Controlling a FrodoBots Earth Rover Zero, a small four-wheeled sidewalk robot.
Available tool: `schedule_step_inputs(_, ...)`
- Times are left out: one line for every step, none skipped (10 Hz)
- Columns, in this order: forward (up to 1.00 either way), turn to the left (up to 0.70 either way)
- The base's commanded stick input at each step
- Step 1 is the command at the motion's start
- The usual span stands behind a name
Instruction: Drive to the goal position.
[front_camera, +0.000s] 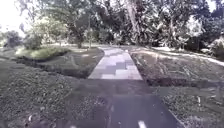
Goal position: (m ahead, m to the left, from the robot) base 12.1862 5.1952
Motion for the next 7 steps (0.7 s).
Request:
schedule_step_inputs(0.50, 0.00)
schedule_step_inputs(0.50, 0.00)
schedule_step_inputs(0.50, 0.00)
schedule_step_inputs(0.50, 0.00)
schedule_step_inputs(0.50, 0.00)
schedule_step_inputs(0.50, 0.00)
schedule_step_inputs(0.50, 0.00)
